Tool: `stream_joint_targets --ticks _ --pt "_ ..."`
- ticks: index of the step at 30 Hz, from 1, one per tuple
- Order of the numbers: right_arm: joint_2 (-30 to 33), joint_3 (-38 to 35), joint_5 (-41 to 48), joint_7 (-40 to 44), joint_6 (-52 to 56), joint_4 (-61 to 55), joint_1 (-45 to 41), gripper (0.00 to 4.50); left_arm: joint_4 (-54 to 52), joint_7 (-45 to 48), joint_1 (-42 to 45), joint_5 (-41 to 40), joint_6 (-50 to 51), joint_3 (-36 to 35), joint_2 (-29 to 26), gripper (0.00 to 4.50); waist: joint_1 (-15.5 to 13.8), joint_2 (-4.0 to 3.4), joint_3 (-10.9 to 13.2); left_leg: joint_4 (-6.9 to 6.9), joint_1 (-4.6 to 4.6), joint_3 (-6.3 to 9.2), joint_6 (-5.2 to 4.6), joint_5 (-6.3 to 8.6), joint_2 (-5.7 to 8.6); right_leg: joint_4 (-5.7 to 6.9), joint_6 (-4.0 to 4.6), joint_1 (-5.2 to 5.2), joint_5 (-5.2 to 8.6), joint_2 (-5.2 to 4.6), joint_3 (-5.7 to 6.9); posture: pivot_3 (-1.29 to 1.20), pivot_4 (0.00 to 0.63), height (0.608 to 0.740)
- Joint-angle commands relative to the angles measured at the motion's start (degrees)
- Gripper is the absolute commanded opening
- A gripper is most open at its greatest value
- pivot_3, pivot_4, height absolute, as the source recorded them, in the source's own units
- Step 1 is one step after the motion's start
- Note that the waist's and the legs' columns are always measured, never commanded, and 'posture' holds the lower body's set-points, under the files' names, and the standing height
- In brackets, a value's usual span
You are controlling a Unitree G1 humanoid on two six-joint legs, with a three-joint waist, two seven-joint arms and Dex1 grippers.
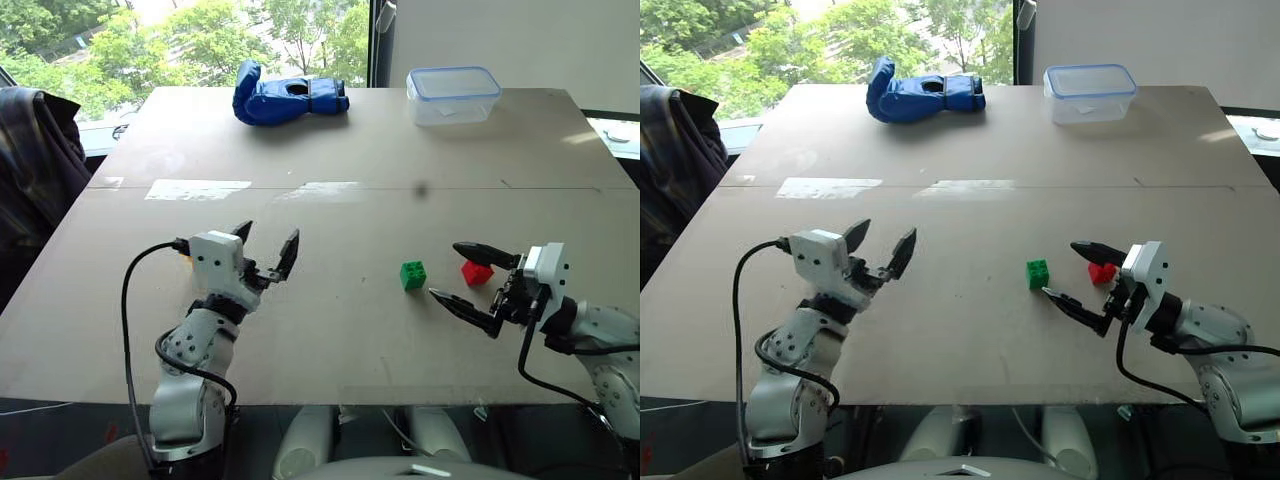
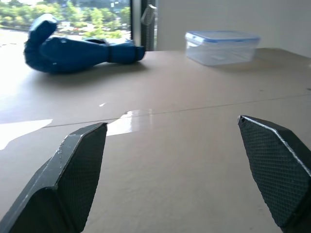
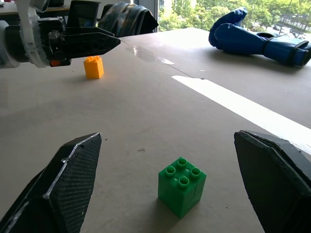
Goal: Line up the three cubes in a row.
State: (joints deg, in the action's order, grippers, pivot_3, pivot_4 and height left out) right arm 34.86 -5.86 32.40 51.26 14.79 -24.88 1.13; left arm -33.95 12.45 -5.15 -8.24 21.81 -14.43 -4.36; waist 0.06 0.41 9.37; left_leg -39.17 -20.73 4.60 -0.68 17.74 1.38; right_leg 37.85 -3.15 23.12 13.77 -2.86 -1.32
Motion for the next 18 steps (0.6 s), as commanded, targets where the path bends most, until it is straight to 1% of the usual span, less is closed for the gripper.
stream_joint_targets --ticks 1,4,7,9,14,18 --pt "-0.6 1.2 0.7 1.7 -0.6 1.4 -2.9 4.5 -3.7 -12.1 -2.1 8.4 3.1 -2.7 1.8 4.42 0.1 0.01 0.0 0.0 -0.01 0.02 0.0 0.0 0.0 0.0 0.0 0.0 0.0 0.02 0.03 0.0 0.15 0.74" --pt "-1.0 2.2 0.5 2.2 -0.6 2.2 -4.1 4.5 -4.7 -17.9 -3.6 11.6 5.5 -2.6 4.7 4.42 -0.1 0.06 0.0 0.0 -0.03 0.03 0.0 0.0 0.01 -0.02 0.0 0.0 0.0 0.02 0.04 0.0 0.15 0.74" --pt "-1.2 2.6 0.6 2.6 -0.4 2.5 -4.7 4.5 -4.2 -20.6 -5.0 13.2 6.3 -1.8 6.8 4.42 -0.6 0.1 0.0 0.0 -0.05 0.02 0.0 0.0 0.03 -0.06 0.0 0.0 0.0 -0.02 0.05 0.0 0.15 0.74" --pt "-1.3 2.8 0.6 2.6 -0.3 2.5 -5.0 4.5 -2.7 -22.4 -4.3 14.4 6.3 -1.5 7.4 4.42 -0.9 0.14 0.1 0.0 -0.09 0.05 0.0 0.0 0.03 -0.08 0.0 0.0 0.0 -0.02 0.09 0.0 0.15 0.74" --pt "-1.5 3.1 0.5 2.4 0.0 2.3 -5.8 4.5 3.9 -23.9 0.2 14.7 6.5 -0.6 6.7 4.42 -0.8 0.14 0.1 0.0 -0.09 0.09 0.01 0.0 0.04 -0.07 0.01 0.0 0.0 -0.02 0.15 0.0 0.15 0.74" --pt "-1.5 2.9 0.4 1.9 0.0 1.8 -5.7 4.5 8.9 -23.1 3.5 14.7 4.8 0.5 4.5 4.42 -0.8 0.15 0.1 0.01 -0.1 0.09 0.01 0.0 0.05 -0.08 0.01 0.01 0.0 -0.02 0.15 0.0 0.15 0.74"
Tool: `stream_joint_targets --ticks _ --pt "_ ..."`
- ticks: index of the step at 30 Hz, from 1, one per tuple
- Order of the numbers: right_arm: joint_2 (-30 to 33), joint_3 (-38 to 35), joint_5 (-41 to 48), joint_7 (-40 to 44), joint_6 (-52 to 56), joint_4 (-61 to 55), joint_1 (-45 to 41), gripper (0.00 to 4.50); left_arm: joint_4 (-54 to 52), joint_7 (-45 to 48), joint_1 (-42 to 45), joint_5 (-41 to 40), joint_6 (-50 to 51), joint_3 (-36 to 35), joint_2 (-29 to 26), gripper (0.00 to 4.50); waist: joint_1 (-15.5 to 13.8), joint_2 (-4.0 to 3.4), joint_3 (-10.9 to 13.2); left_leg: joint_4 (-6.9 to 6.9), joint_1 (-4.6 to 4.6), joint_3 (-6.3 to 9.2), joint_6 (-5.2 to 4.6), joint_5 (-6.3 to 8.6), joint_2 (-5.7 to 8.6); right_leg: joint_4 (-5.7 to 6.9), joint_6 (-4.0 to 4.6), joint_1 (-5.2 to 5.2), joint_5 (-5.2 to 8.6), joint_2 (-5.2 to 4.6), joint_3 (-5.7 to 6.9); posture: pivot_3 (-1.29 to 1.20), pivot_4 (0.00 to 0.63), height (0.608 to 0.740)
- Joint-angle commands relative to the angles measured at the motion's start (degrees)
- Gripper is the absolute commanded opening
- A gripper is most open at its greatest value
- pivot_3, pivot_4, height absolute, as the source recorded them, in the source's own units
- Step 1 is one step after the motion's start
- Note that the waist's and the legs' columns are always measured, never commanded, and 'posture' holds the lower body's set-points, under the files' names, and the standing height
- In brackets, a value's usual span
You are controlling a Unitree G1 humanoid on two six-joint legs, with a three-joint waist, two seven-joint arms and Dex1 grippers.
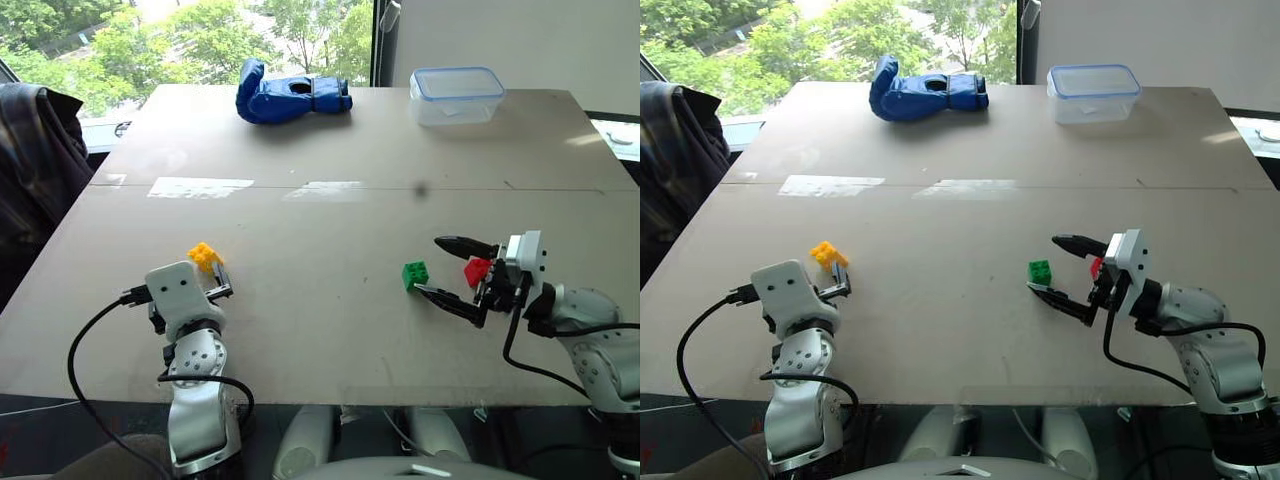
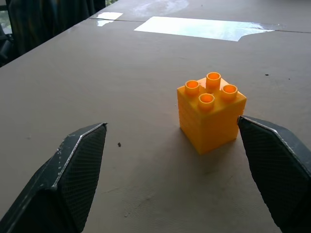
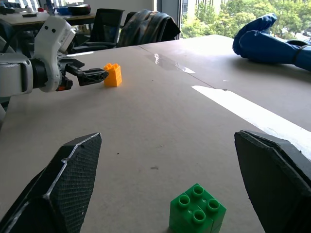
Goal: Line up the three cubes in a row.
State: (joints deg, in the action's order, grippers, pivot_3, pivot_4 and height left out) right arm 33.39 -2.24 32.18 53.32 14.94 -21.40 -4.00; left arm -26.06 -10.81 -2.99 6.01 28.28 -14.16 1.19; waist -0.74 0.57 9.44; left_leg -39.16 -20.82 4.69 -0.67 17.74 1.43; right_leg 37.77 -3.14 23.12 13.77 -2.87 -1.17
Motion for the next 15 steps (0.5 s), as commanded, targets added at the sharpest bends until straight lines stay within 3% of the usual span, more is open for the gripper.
stream_joint_targets --ticks 1,15 --pt "0.0 -0.8 0.6 -0.3 -0.2 -1.8 -0.4 4.5 2.3 0.2 2.0 0.4 -2.3 0.4 -1.5 4.42 0.1 0.0 0.0 0.0 0.0 0.0 0.0 0.0 0.0 0.0 0.0 0.0 0.0 0.0 0.0 0.0 0.15 0.74" --pt "-0.3 -0.7 -0.3 -2.3 -0.8 -3.4 1.2 4.5 13.3 -4.8 10.0 -0.1 -4.8 -2.1 -2.4 4.42 0.0 0.0 0.0 0.01 -0.03 0.02 0.1 -0.05 0.0 -0.06 0.0 0.01 0.0 -0.04 0.01 0.0 0.15 0.74"
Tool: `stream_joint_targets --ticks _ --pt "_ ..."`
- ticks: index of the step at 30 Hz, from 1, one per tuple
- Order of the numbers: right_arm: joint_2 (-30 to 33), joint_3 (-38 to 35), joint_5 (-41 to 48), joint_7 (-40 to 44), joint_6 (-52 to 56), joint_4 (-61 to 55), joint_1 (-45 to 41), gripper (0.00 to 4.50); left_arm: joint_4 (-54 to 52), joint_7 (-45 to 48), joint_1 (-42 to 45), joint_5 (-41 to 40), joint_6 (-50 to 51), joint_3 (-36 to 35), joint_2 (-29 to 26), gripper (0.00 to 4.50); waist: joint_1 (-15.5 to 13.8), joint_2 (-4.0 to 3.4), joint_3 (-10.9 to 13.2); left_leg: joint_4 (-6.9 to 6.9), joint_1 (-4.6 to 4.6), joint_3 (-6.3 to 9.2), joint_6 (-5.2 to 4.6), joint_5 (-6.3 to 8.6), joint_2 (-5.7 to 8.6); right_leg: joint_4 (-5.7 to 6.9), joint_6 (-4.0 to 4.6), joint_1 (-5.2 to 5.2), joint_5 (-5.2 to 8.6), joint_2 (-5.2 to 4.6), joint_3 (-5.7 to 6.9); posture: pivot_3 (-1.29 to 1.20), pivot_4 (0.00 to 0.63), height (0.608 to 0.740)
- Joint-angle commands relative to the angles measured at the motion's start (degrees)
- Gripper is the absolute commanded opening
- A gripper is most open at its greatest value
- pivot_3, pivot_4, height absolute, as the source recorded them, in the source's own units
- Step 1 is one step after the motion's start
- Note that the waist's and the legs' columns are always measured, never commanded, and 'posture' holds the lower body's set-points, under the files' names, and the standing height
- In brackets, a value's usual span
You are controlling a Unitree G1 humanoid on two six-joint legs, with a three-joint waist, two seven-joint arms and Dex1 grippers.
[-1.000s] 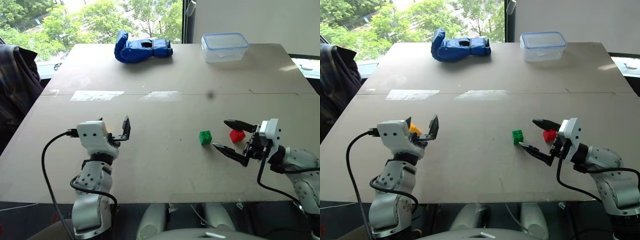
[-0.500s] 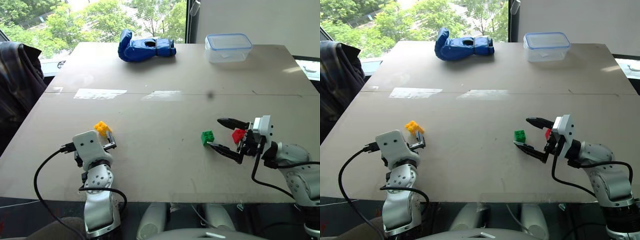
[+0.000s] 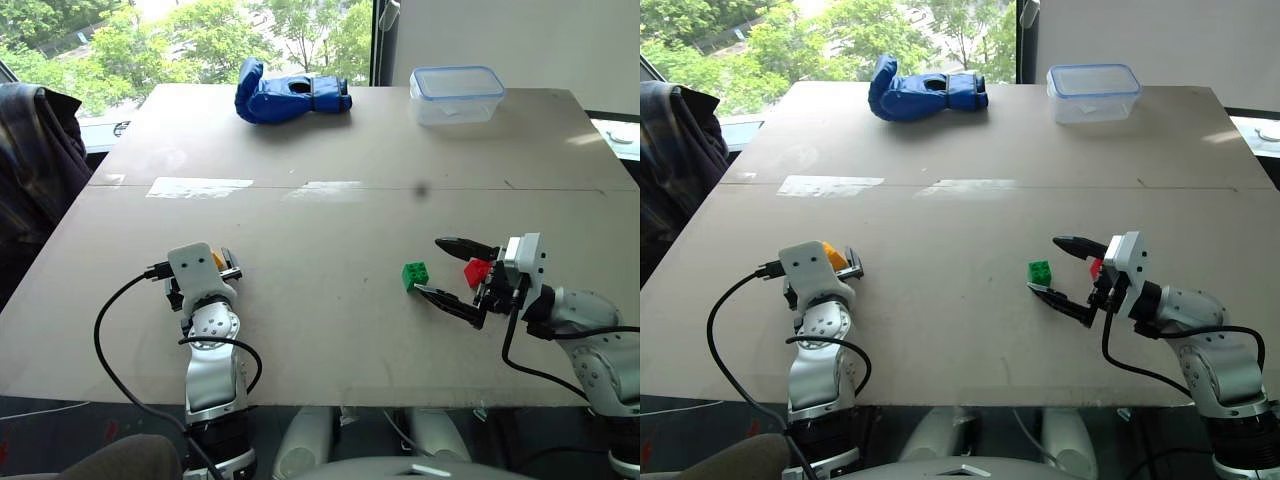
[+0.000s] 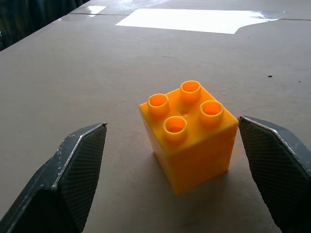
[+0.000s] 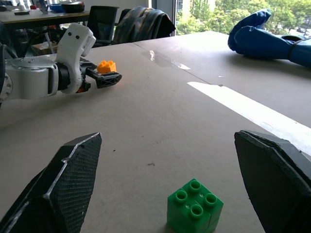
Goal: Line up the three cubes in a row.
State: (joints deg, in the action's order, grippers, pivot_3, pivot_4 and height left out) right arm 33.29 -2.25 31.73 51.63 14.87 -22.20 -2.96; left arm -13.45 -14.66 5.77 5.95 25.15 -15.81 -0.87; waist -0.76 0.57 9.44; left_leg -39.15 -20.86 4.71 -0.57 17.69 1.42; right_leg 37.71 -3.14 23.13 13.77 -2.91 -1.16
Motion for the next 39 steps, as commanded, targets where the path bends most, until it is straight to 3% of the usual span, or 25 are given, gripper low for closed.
stream_joint_targets --ticks 1,4,11,17,22,26,31,39 --pt "-0.2 -0.7 0.1 -0.7 -0.7 -2.7 0.2 4.5 0.9 -1.2 1.4 -0.3 -1.8 -0.6 -0.2 4.42 0.0 0.0 0.0 0.0 0.0 0.0 0.02 -0.01 0.0 0.0 0.0 0.0 0.0 0.0 0.0 0.0 0.15 0.74" --pt "-0.1 -0.8 0.2 -0.9 -0.6 -2.7 0.2 4.5 1.1 -2.0 1.0 -0.6 -2.7 -0.4 0.7 4.42 0.0 0.0 0.0 0.0 0.0 0.0 0.06 -0.03 0.0 -0.01 0.0 0.0 0.0 -0.01 0.0 0.0 0.15 0.74" --pt "0.0 -0.8 0.6 -0.8 -0.5 -2.9 0.1 4.5 0.9 -4.3 0.3 0.1 -3.1 -0.1 1.7 1.28 0.0 0.0 0.0 0.0 0.0 0.0 0.04 -0.02 0.0 -0.01 0.0 0.0 0.0 -0.03 0.01 0.0 0.15 0.74" --pt "0.4 -0.8 1.4 0.4 -0.3 -2.8 -0.1 4.5 2.1 -2.3 0.5 -0.6 -4.1 0.0 -0.4 1.29 0.0 0.0 0.0 0.01 0.0 0.0 0.04 -0.02 0.01 -0.01 0.0 0.0 0.0 -0.02 0.01 0.0 0.15 0.74" --pt "0.2 -1.4 2.5 1.4 -0.6 -2.8 0.0 4.5 6.0 10.5 2.6 -9.1 -6.0 -1.0 -5.9 1.29 0.0 0.0 0.0 0.02 0.0 0.03 0.04 -0.02 0.01 0.0 0.0 0.0 0.0 0.0 0.05 0.0 0.15 0.74" --pt "0.1 -1.7 2.6 1.5 -1.3 -2.7 0.4 4.5 11.2 37.4 5.1 -18.9 -10.4 4.0 -15.3 1.29 -0.1 -0.01 0.0 0.02 -0.03 0.06 0.13 -0.07 0.02 -0.02 0.01 0.0 0.01 -0.02 0.12 0.0 0.15 0.74" --pt "-0.1 -2.8 2.2 0.9 -2.2 -2.4 1.6 4.5 19.3 58.6 9.9 -22.6 -15.5 9.9 -22.6 1.29 0.1 -0.03 0.0 0.02 -0.05 0.05 0.16 -0.09 0.03 -0.08 0.02 0.0 0.01 -0.01 0.1 0.0 0.15 0.74" --pt "0.3 -4.1 1.3 0.3 -3.9 -3.9 7.3 4.5 35.7 90.4 21.3 -21.9 -26.5 22.6 -27.5 1.29 0.2 -0.05 0.0 0.09 -0.06 0.02 0.04 -0.03 0.05 -0.11 0.02 0.02 0.01 0.02 0.08 0.0 0.15 0.74"
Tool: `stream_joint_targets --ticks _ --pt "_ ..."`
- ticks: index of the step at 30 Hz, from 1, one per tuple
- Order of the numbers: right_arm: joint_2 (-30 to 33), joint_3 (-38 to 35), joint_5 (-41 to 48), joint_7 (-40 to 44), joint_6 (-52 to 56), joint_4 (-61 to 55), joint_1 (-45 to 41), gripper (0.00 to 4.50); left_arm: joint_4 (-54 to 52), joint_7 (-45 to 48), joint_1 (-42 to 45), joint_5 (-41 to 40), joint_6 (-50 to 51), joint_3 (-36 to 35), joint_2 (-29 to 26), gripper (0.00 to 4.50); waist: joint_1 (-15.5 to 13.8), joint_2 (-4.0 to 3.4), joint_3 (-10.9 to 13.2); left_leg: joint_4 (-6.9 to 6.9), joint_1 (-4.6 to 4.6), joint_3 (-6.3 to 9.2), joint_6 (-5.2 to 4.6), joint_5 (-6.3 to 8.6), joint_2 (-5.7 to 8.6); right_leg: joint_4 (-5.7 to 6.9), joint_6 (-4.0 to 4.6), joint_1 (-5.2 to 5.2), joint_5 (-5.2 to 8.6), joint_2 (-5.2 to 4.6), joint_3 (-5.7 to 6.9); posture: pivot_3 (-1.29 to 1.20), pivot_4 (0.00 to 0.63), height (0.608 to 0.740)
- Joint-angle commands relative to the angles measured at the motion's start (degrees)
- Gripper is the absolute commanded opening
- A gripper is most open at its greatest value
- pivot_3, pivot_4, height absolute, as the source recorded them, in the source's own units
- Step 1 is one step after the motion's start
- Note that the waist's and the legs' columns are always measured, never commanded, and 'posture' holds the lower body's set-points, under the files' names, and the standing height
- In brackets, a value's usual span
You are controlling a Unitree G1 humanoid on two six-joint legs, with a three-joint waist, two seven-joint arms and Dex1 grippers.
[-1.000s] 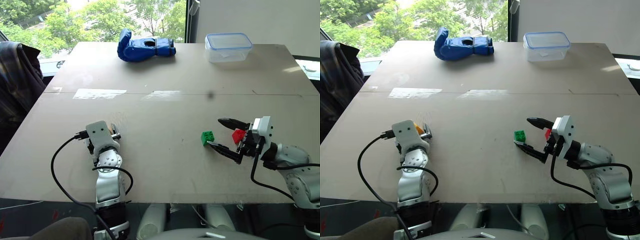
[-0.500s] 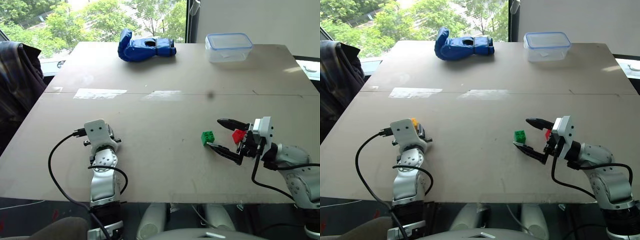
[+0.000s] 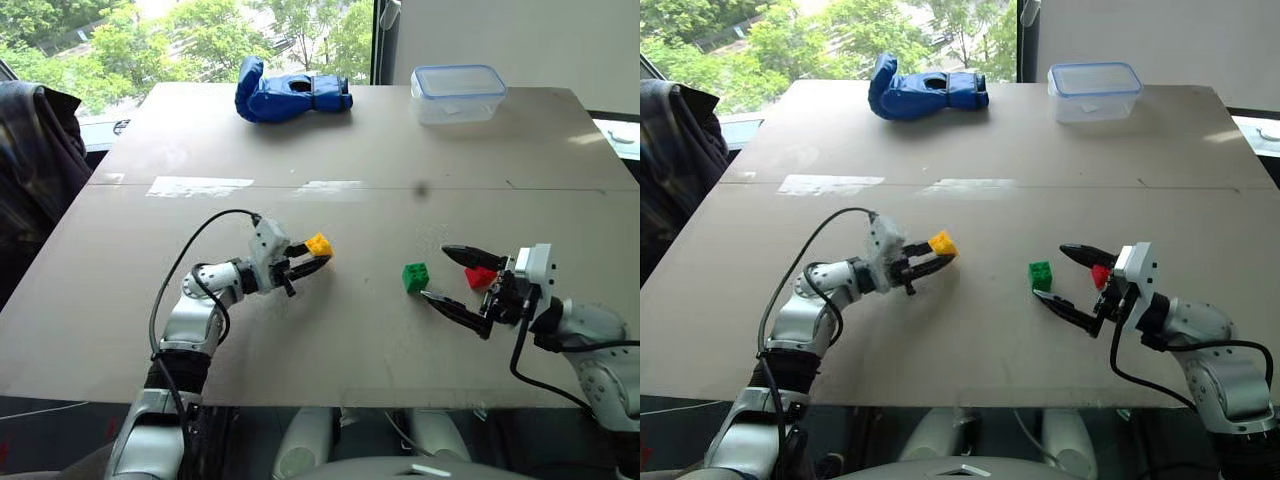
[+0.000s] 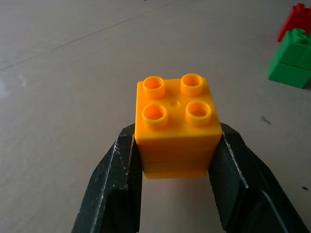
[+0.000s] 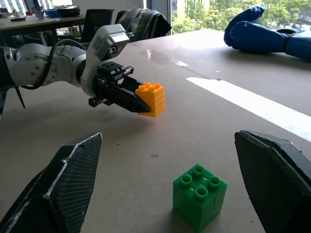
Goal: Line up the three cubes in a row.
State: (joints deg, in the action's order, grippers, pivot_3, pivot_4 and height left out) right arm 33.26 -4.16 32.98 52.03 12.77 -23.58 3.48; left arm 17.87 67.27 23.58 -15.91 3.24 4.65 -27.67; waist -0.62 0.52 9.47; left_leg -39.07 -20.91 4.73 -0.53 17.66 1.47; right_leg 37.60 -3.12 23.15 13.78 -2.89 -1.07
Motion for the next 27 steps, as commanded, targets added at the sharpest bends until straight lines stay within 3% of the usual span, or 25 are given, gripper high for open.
stream_joint_targets --ticks 1,9,13,21,27 --pt "0.4 -2.3 0.0 0.0 -2.0 -2.5 1.5 4.5 7.3 10.5 5.2 0.7 -6.7 3.0 -0.4 1.29 0.0 0.01 0.0 0.0 0.0 0.01 -0.05 0.03 0.02 0.0 0.0 0.0 0.0 0.0 0.01 0.0 0.15 0.74" --pt "0.6 -4.7 -0.3 -0.9 -2.6 -4.5 5.3 4.5 28.0 19.9 19.3 6.0 -17.3 7.3 4.0 1.29 0.5 0.03 0.0 -0.02 -0.02 0.05 -0.15 0.08 0.19 0.04 -0.01 0.0 0.0 0.06 0.03 0.0 0.15 0.74" --pt "0.7 -6.1 -1.1 -1.7 -3.1 -5.2 7.8 4.5 32.9 22.3 22.0 7.7 -19.7 7.8 5.5 1.29 1.4 0.05 0.0 -0.03 -0.06 0.05 -0.16 0.08 0.21 0.03 -0.02 0.0 0.0 0.05 0.02 0.0 0.15 0.74" --pt "1.4 -8.9 -1.5 -1.4 -4.3 -6.1 12.1 4.5 32.3 22.9 21.1 9.6 -20.7 8.2 6.5 1.29 1.5 0.05 0.0 -0.06 0.0 0.06 -0.17 0.08 0.2 0.12 -0.03 0.0 0.01 0.06 -0.01 0.0 0.15 0.74" --pt "1.1 -8.8 -1.8 -1.7 -4.6 -6.0 11.6 4.5 25.4 19.7 15.9 9.1 -18.1 6.9 5.0 1.29 1.4 0.04 0.0 -0.06 0.04 0.05 -0.17 0.08 0.14 0.14 -0.03 -0.01 0.01 0.06 -0.05 0.0 0.15 0.74"
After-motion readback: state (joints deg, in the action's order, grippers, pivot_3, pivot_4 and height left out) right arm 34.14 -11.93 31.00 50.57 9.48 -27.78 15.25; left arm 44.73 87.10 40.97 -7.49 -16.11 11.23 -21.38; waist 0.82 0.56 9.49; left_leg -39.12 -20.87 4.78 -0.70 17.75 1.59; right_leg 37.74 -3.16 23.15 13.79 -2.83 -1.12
